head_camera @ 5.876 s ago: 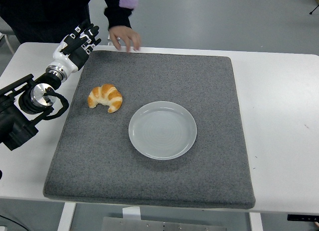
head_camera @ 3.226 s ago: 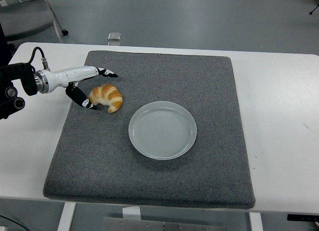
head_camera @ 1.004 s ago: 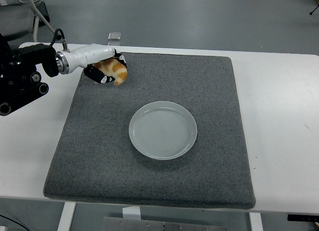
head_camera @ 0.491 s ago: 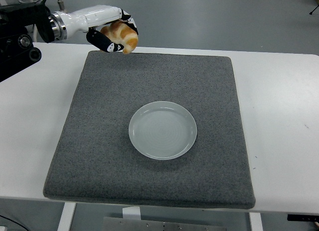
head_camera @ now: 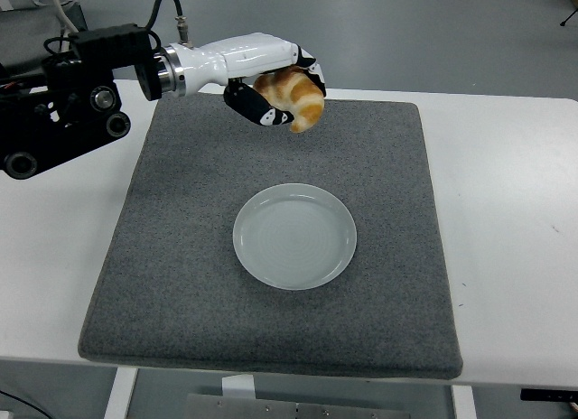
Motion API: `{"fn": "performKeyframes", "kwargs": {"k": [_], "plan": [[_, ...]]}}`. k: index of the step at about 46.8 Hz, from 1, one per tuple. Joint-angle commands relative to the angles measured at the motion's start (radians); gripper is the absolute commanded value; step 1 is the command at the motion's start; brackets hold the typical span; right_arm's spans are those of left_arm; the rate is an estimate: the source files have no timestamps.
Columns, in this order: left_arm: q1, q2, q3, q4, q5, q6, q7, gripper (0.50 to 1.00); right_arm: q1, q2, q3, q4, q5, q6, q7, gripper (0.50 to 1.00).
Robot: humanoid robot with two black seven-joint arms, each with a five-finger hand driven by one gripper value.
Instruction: Place the bread on the plate
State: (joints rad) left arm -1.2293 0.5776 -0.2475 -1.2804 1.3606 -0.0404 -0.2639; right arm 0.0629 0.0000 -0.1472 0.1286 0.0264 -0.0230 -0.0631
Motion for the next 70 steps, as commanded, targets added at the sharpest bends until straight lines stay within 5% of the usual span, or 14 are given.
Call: {"fn": "performKeyframes", "kwargs": {"k": [1,20,70], "plan": [[-0.009,-0.028,0.007,-0.005,0.003,-0.003,0.0,0.5,0.0,0.0,0.0,0.0,0.001,0.0,0.0,0.93],[0.004,-0.153,0.123,0.006,0.107,-0.004,-0.001,0.5,0.0,0.0,0.0,0.0,0.0,0.0,0.0,0.932],[0.139,-0.16,0.208,0.036,0.307,0.002,-0.012,0.5,0.0,0.0,0.0,0.0,0.0,0.0,0.0,0.93]]}}
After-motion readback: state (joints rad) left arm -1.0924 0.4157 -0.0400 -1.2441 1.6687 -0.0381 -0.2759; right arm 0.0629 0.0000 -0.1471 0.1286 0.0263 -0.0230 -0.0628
